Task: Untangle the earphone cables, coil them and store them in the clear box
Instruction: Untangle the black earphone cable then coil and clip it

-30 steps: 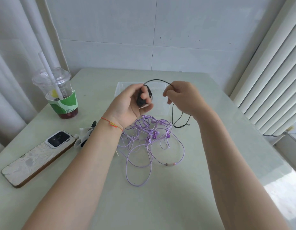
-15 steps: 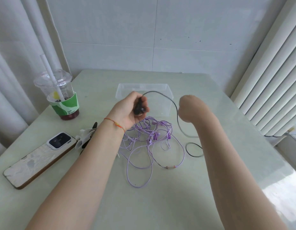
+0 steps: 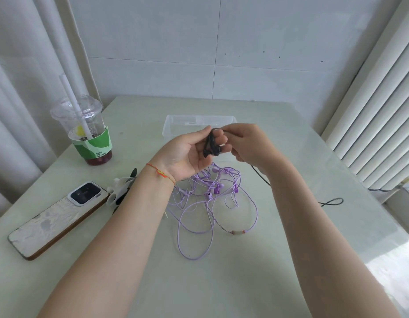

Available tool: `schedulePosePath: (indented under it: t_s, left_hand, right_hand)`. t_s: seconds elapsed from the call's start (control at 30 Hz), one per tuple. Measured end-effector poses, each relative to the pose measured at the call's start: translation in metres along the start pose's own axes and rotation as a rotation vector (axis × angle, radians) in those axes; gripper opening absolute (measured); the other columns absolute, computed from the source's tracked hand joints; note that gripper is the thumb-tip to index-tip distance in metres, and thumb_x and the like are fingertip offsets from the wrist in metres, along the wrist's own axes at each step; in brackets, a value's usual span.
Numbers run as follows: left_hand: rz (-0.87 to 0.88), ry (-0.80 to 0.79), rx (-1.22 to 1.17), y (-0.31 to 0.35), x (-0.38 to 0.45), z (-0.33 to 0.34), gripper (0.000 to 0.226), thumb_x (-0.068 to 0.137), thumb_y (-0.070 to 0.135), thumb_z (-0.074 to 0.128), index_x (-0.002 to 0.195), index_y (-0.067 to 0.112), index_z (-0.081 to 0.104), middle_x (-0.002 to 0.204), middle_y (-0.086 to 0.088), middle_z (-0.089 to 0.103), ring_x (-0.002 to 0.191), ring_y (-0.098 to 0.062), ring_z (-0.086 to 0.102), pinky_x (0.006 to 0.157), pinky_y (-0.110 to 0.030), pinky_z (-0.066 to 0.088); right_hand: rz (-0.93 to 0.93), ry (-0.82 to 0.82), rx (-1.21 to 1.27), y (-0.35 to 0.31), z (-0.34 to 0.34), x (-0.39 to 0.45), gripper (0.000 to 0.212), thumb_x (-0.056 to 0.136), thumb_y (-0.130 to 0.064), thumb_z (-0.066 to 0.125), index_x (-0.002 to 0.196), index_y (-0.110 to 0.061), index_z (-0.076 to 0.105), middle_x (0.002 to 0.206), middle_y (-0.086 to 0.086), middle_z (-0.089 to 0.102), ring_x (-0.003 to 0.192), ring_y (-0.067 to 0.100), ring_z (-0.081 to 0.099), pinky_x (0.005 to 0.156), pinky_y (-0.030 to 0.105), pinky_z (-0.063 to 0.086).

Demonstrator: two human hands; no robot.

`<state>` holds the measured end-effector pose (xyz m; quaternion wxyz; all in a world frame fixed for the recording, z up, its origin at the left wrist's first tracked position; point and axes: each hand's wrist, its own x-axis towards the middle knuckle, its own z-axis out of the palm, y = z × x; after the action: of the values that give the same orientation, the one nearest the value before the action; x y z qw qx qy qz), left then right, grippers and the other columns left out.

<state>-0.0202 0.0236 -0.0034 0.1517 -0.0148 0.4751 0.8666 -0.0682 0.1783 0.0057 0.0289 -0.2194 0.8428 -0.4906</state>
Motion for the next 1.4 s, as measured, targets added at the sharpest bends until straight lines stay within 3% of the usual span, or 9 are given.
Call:
schedulePosePath:
  t_s: [0.17,0.37,0.53,0.7,0.8,0.9,1.07,1.17,1.4]
  left_hand:
    - [0.059,-0.067,-0.209,-0.001,0.001,0.000,0.027,0.097,0.020,0.047,0.096,0.009,0.072,0.096,-0.002,0.073,0.096,-0.020,0.071,0.047,-0.016,0.051]
    - [0.183,0.046,-0.280,0.000,0.008,-0.009,0.022,0.099,0.013,0.048,0.113,0.009,0.064,0.118,-0.004,0.069,0.116,-0.022,0.063,0.062,-0.021,0.058]
    - [0.299,0.205,-0.045,-0.006,0.014,-0.011,0.019,0.100,0.018,0.048,0.111,0.021,0.064,0.116,0.005,0.068,0.112,-0.013,0.062,0.064,-0.018,0.054]
    - [0.343,0.294,0.148,-0.008,0.019,-0.015,0.019,0.099,0.025,0.049,0.105,0.029,0.066,0.111,0.014,0.070,0.106,-0.007,0.062,0.073,-0.028,0.032]
    - [0.356,0.305,0.108,-0.011,0.021,-0.014,0.018,0.099,0.020,0.051,0.102,0.025,0.068,0.107,0.009,0.072,0.106,-0.012,0.064,0.085,-0.032,0.036]
    - [0.372,0.298,0.044,-0.016,0.022,-0.010,0.017,0.097,0.010,0.053,0.104,0.015,0.068,0.109,-0.004,0.069,0.100,-0.013,0.066,0.095,-0.032,0.045]
    - [0.348,0.319,0.030,-0.015,0.020,-0.002,0.016,0.093,0.001,0.055,0.099,0.005,0.070,0.090,-0.001,0.072,0.070,-0.004,0.066,0.076,-0.019,0.050]
    - [0.282,0.337,0.016,-0.015,0.020,0.002,0.031,0.092,-0.001,0.050,0.071,0.007,0.072,0.064,-0.001,0.067,0.062,-0.009,0.061,0.077,-0.026,0.048]
    - [0.237,0.326,0.144,-0.014,0.020,-0.003,0.022,0.095,0.006,0.049,0.090,0.005,0.070,0.089,-0.013,0.069,0.075,-0.019,0.067,0.079,-0.040,0.057]
  right_hand:
    - [0.068,-0.117,-0.237,0.000,0.011,-0.001,0.035,0.093,-0.017,0.044,0.059,-0.014,0.053,0.053,-0.007,0.054,0.052,0.015,0.045,0.055,0.027,0.037]
    - [0.017,-0.240,-0.450,-0.004,0.013,-0.002,0.039,0.100,-0.031,0.044,0.074,-0.005,0.058,0.065,0.004,0.061,0.041,-0.002,0.049,0.047,0.013,0.036]
    - [-0.032,-0.236,-0.568,-0.013,0.016,-0.006,0.040,0.100,-0.031,0.044,0.077,-0.001,0.057,0.068,0.011,0.059,0.053,0.013,0.048,0.059,0.031,0.037]
    - [-0.099,-0.168,-0.615,-0.025,0.019,-0.013,0.025,0.096,-0.020,0.048,0.100,-0.014,0.072,0.076,0.000,0.058,0.071,0.019,0.051,0.065,0.031,0.041]
    - [-0.136,-0.146,-0.628,-0.030,0.024,-0.016,0.025,0.093,-0.018,0.050,0.107,-0.019,0.071,0.083,0.003,0.063,0.079,0.025,0.057,0.067,0.032,0.044]
    - [-0.182,-0.122,-0.629,-0.030,0.029,-0.016,0.026,0.092,-0.014,0.047,0.102,-0.016,0.072,0.065,0.000,0.052,0.070,0.025,0.054,0.061,0.032,0.043]
    - [-0.201,-0.025,-0.592,-0.026,0.030,-0.010,0.021,0.091,-0.015,0.050,0.085,-0.014,0.070,0.059,-0.003,0.043,0.058,0.018,0.041,0.052,0.030,0.034]
    - [-0.158,0.075,-0.527,-0.022,0.026,-0.007,0.018,0.089,-0.018,0.054,0.079,-0.017,0.069,0.059,-0.007,0.048,0.057,0.018,0.048,0.050,0.027,0.032]
    - [-0.107,0.228,-0.539,-0.009,0.012,0.001,0.014,0.086,-0.025,0.060,0.088,-0.019,0.072,0.072,-0.007,0.053,0.075,0.021,0.055,0.061,0.031,0.047]
